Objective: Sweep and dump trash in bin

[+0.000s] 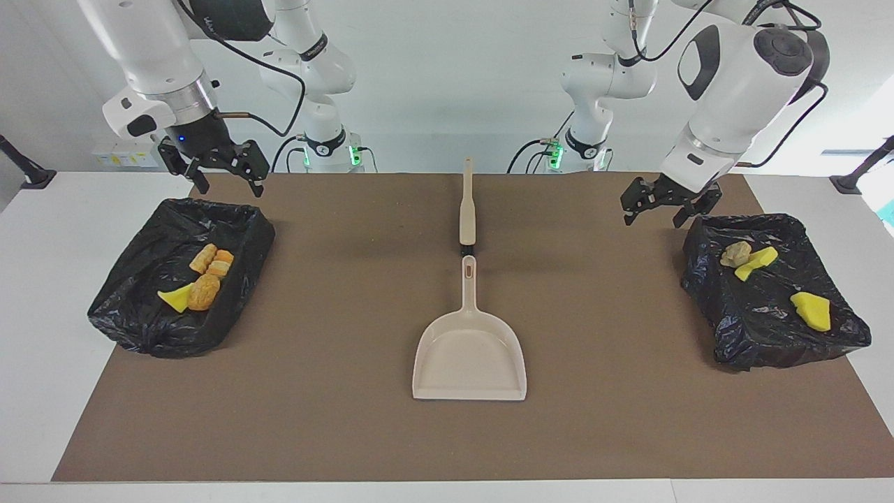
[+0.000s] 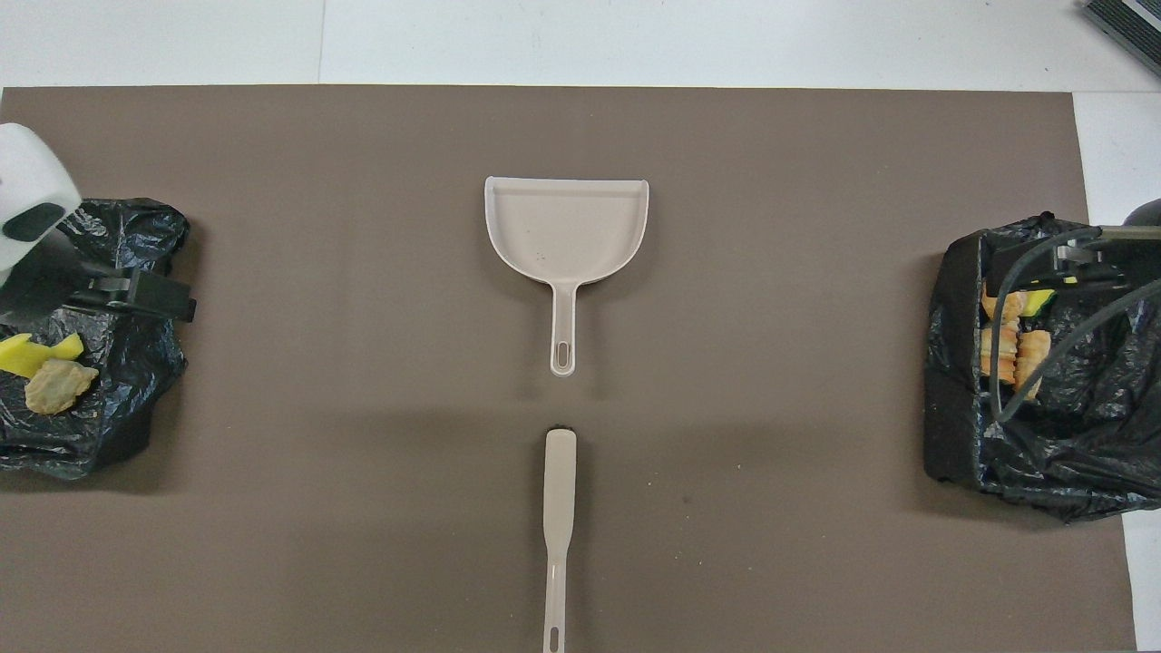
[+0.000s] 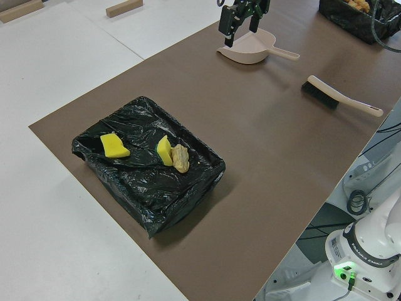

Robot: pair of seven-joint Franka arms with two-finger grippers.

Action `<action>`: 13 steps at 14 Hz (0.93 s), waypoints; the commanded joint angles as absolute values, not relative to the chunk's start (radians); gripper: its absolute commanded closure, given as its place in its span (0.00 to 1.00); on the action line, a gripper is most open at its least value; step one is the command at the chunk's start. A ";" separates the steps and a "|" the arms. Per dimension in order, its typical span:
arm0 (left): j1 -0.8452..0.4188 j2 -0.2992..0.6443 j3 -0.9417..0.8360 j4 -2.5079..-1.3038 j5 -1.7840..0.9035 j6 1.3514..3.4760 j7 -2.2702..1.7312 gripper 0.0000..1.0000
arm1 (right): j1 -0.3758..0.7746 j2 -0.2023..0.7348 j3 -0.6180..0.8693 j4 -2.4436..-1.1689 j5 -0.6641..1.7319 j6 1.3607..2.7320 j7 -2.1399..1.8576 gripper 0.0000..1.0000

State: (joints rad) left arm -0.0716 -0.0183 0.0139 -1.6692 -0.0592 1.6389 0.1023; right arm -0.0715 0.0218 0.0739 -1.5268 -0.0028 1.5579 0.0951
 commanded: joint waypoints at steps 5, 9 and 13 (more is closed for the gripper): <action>-0.017 -0.063 0.009 -1.561 -0.057 1.534 0.153 0.00 | -0.077 0.021 0.078 -1.522 0.003 1.562 0.115 0.00; -0.018 -0.078 0.003 -1.572 -0.058 1.546 0.150 0.00 | -0.078 0.021 0.078 -1.522 0.003 1.560 0.115 0.00; -0.014 -0.081 0.006 -1.562 -0.057 1.513 0.156 0.00 | -0.077 0.021 0.078 -1.522 0.003 1.560 0.114 0.00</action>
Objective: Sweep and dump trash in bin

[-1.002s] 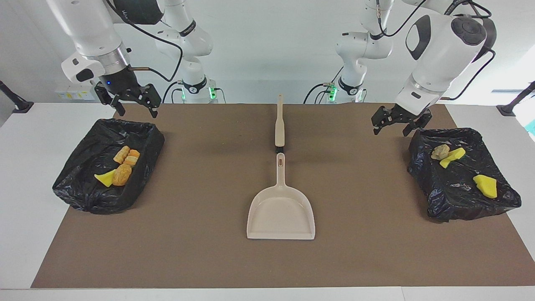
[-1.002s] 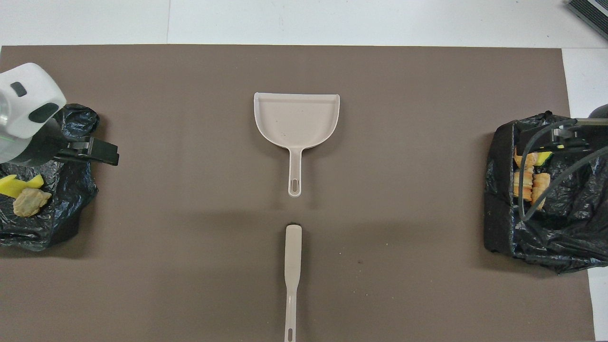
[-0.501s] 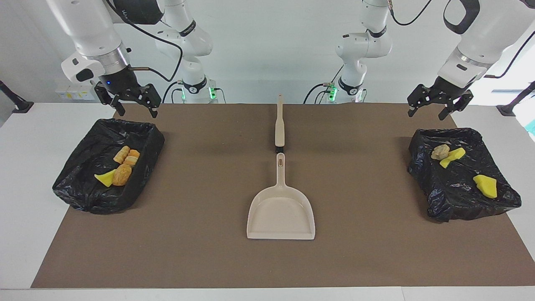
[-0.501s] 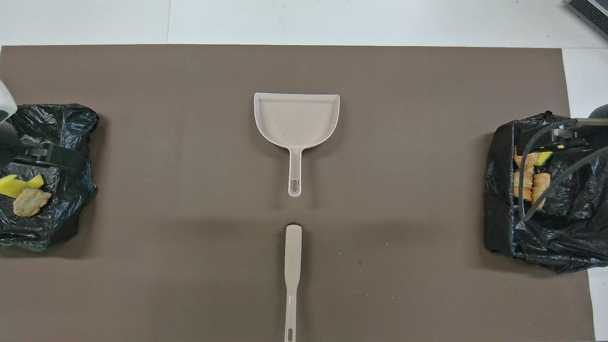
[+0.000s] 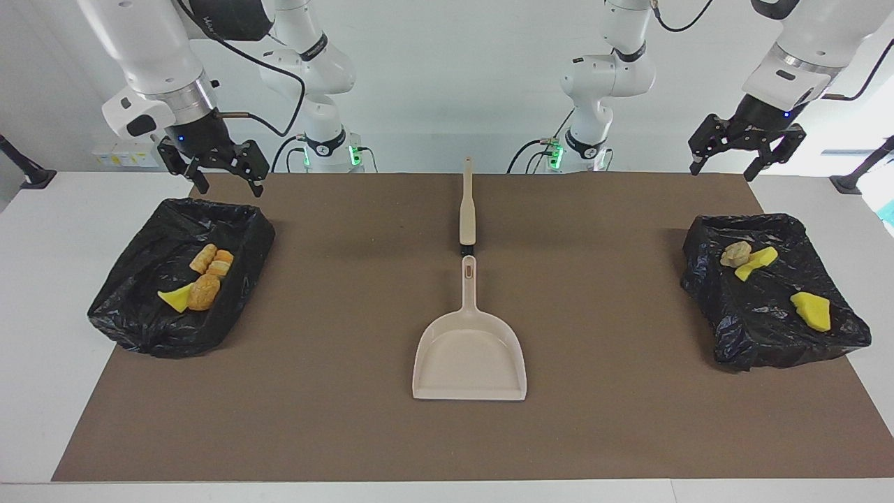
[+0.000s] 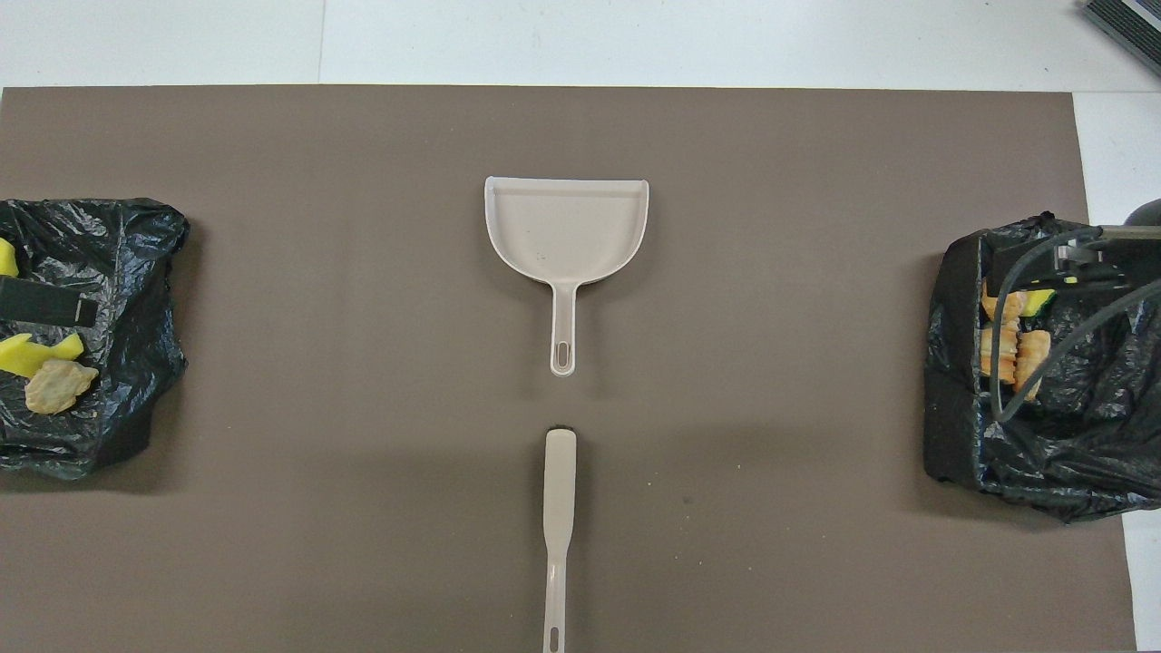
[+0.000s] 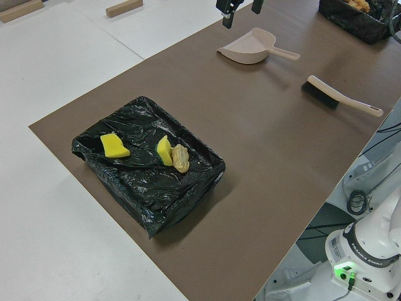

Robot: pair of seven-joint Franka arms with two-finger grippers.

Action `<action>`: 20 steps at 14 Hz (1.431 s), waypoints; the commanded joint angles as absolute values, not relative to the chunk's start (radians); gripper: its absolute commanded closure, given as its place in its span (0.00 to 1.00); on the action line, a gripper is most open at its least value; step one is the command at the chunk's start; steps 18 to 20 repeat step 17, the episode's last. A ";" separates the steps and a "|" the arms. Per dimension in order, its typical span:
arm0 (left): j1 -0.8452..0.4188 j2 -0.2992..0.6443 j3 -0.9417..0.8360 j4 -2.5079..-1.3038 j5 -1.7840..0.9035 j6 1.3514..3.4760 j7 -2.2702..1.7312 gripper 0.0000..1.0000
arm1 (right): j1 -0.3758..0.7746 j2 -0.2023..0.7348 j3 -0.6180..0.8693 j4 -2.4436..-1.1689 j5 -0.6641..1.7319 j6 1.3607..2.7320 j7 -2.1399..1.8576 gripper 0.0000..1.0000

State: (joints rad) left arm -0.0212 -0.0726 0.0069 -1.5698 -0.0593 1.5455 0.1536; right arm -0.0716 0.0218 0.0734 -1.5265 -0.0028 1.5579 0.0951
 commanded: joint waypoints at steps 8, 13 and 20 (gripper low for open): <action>-0.015 -0.104 -0.002 -1.574 -0.064 1.496 0.072 0.00 | -0.078 0.021 0.078 -1.522 0.003 1.559 0.114 0.00; -0.014 -0.106 0.002 -1.575 -0.063 1.497 0.068 0.00 | -0.078 0.020 0.078 -1.523 0.003 1.557 0.112 0.00; -0.014 -0.107 0.002 -1.583 -0.063 1.499 0.071 0.00 | -0.078 0.017 0.078 -1.528 0.003 1.554 0.110 0.00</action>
